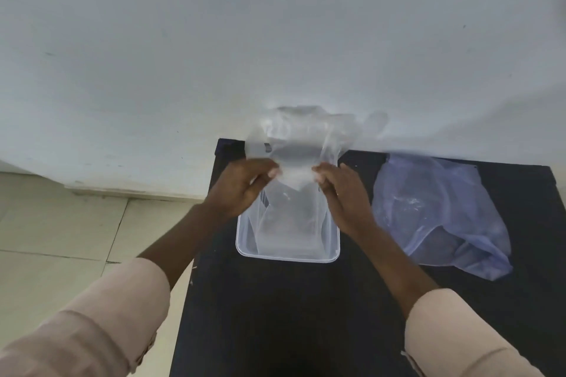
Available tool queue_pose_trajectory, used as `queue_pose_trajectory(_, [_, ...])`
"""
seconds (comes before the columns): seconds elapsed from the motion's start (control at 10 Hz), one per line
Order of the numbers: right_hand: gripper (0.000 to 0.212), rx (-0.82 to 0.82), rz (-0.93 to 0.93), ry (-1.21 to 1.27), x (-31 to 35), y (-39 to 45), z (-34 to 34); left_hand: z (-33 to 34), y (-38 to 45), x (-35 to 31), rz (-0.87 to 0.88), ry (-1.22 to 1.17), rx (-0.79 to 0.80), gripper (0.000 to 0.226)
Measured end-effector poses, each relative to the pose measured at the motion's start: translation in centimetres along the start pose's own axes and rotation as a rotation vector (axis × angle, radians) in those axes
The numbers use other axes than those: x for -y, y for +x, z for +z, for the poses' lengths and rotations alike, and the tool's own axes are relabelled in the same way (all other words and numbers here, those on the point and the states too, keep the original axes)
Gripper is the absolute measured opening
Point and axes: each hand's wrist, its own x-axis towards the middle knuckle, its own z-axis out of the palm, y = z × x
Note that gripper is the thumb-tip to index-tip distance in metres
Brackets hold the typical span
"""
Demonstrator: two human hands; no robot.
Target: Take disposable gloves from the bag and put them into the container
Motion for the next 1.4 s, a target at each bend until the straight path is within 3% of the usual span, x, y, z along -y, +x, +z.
queue_pose_trajectory(0.2, [0.037, 0.292, -0.027, -0.298, -2.4, -1.6, 1.5, 2.1, -1.6, 2.8, 0.133, 0.453, 0.308, 0.046])
queue_pose_trajectory(0.3, [0.036, 0.347, -0.064, -0.401, -2.4, -1.6, 1.3, 2.1, -1.6, 2.9, 0.144, 0.518, 0.374, 0.051])
queue_pose_trajectory(0.4, [0.029, 0.511, -0.089, -0.518, -1.9, -1.4, 0.6, 1.6, -1.6, 3.0, 0.197, 0.634, 0.488, 0.054])
queue_pose_trajectory(0.5, [0.030, 0.700, -0.084, -0.544, -1.5, -1.2, -0.2, 1.1, -1.6, 2.7, 0.194, 0.679, 0.633, 0.054])
queue_pose_trajectory(0.7, [0.026, 0.862, -0.117, -0.582, -1.3, -0.3, -1.1, 0.3, -0.5, 2.0, 0.171, 0.748, 0.853, 0.058])
queue_pose_trajectory(0.9, [0.025, 0.960, -0.087, -0.632, -0.6, 0.2, -1.2, 0.4, -0.2, 1.2, 0.152, 0.794, 0.905, 0.055])
queue_pose_trajectory(1.1, [0.039, 0.905, -0.070, -0.626, 0.7, 0.5, -2.0, 0.1, 0.4, -0.2, 0.051, 0.669, 0.815, 0.049])
queue_pose_trajectory(1.2, [0.046, 0.611, -0.083, -0.569, 3.2, 0.0, -4.3, -1.1, 1.2, -3.3, 0.011, 0.255, 0.465, 0.033])
queue_pose_trajectory(1.3, [0.043, 0.402, -0.008, -0.342, 4.8, -0.2, -6.5, -2.4, 1.9, -6.3, -0.057, 0.015, 0.249, 0.025])
queue_pose_trajectory(1.4, [0.027, 0.162, 0.238, 0.237, 7.2, 1.1, -10.6, -5.2, 3.3, -11.8, -0.152, -0.284, 0.106, 0.017])
